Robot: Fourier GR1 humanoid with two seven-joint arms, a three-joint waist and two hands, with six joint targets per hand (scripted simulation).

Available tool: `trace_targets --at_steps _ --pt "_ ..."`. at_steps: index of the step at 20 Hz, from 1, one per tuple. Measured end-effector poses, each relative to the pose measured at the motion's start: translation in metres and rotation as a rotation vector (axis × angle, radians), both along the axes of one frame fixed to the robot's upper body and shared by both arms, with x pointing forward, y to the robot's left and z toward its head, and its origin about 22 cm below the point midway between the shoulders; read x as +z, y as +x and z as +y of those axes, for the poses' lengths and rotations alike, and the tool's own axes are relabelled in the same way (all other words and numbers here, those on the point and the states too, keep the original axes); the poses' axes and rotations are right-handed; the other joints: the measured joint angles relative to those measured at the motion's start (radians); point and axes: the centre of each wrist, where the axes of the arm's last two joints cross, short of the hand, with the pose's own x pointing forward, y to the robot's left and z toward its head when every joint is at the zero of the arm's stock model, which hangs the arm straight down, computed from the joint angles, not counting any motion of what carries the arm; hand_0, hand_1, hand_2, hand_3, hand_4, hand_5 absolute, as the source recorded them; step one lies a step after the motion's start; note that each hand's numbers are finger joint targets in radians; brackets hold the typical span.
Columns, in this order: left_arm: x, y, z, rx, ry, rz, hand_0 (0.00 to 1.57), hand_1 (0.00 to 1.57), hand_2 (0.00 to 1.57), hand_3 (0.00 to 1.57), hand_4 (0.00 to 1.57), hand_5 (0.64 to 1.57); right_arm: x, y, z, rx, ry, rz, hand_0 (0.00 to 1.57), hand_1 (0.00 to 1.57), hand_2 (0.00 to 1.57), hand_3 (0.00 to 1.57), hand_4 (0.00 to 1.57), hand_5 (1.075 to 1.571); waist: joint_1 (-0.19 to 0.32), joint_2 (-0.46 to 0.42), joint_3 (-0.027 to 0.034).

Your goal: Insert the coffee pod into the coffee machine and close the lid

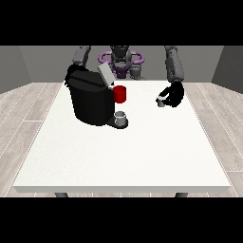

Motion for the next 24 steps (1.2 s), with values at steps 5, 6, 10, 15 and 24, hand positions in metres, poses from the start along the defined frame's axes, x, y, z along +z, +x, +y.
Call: trace_targets --at_steps 5,6,10,15,24 --pt "0.027 0.02 -0.022 -0.082 -0.015 -0.016 1.24 1.24 1.33 1.32 0.53 1.571 -0.007 0.006 -0.005 -0.01 -0.005 0.044 0.0 0.0 0.0 0.0 0.47 1.571 0.011 -0.044 -0.0001" --pt "0.033 0.023 -0.024 -0.095 -0.017 -0.016 1.26 1.26 1.32 1.3 0.53 1.571 -0.009 0.007 -0.004 -0.012 -0.006 0.052 0.0 0.0 0.0 0.0 0.51 1.571 0.018 -0.053 0.0" --pt "0.068 0.039 -0.035 -0.142 -0.019 -0.037 1.25 1.25 1.33 1.29 0.56 1.571 -0.019 0.007 -0.01 0.004 -0.009 0.059 0.0 0.0 0.0 0.0 0.47 1.571 0.013 -0.066 0.0002" --pt "0.086 0.048 -0.049 -0.158 -0.016 -0.053 1.25 1.25 1.33 1.29 0.56 1.571 -0.025 0.004 0.0 0.029 -0.002 0.067 0.0 0.0 0.0 0.0 0.48 1.571 -0.009 -0.088 0.0003" --pt "0.138 0.064 -0.064 -0.133 -0.023 -0.107 1.27 1.27 1.31 1.24 0.51 1.571 -0.006 0.015 0.005 0.061 0.0 0.03 0.0 0.0 0.0 0.0 0.51 1.571 -0.058 -0.075 -0.0001"
